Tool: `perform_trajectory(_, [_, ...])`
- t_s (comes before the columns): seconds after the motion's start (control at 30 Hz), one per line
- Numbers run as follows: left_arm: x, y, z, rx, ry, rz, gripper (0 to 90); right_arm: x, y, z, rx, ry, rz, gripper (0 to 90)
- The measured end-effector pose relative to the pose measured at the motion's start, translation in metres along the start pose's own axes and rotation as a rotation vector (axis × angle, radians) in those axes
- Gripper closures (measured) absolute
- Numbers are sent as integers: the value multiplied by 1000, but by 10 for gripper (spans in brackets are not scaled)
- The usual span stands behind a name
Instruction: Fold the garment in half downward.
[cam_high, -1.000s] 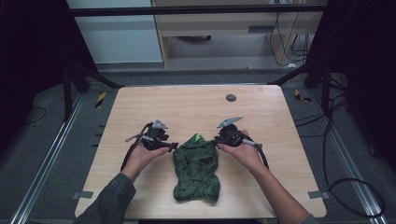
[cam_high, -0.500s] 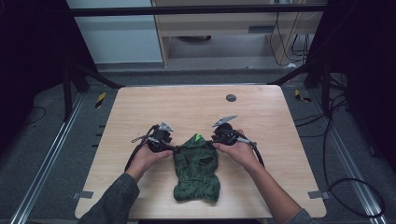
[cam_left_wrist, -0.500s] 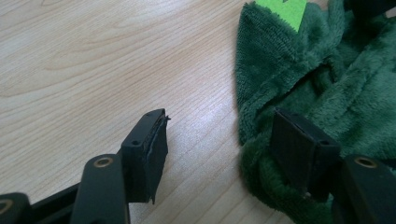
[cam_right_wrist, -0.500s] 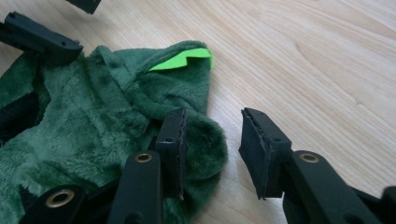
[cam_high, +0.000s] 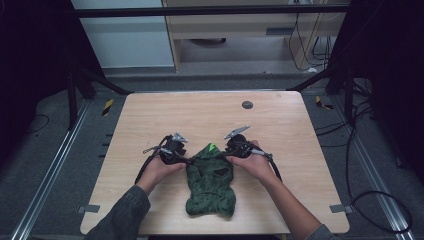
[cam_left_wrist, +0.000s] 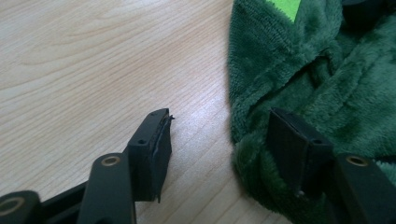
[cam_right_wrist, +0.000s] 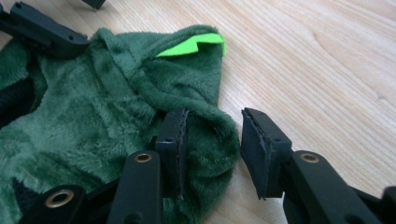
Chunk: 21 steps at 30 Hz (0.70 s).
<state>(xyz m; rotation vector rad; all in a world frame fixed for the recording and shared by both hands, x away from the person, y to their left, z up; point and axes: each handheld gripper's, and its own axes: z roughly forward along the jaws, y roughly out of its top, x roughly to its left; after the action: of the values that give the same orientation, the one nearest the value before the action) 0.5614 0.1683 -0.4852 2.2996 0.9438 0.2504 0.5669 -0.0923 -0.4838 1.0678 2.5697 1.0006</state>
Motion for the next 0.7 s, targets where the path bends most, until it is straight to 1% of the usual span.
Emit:
perform_trajectory(0.07, [0, 1, 1, 11, -11, -3, 417, 1, 0, 1, 2, -2, -5, 607])
perform_trajectory(0.17, [0, 1, 2, 7, -16, -6, 437, 1, 0, 1, 11, -8, -10, 605])
perform_trajectory(0.2, [0, 2, 2, 13, -19, -4, 440, 2, 0, 1, 14, -6, -5, 603])
perform_trajectory(0.27, [0, 3, 2, 25, -25, 0, 457, 2, 0, 2, 20, -12, -15, 601])
perform_trajectory(0.3, [0, 4, 2, 26, -28, -4, 461, 2, 0, 2, 28, -16, -16, 598])
perform_trajectory(0.43, [0, 9, 3, 53, -42, 11, 521, 3, -1, 3, 51, -26, -27, 593])
perform_trajectory(0.53, [-1, 10, 4, 59, -46, 17, 565, 3, -1, 3, 57, -29, -29, 592])
perform_trajectory(0.57, [-1, 11, 4, 58, -52, 15, 565, 3, 0, 3, 60, -32, -30, 593])
perform_trajectory(0.6, [-1, 11, 4, 58, -56, 14, 592, 4, 0, 4, 65, -35, -33, 599])
perform_trajectory(0.63, [-1, 11, 4, 59, -72, 9, 636, 4, 1, 4, 72, -35, -39, 607])
perform_trajectory(0.7, [-1, 12, 5, 63, -81, 7, 676, 5, 2, 3, 87, -34, -40, 622])
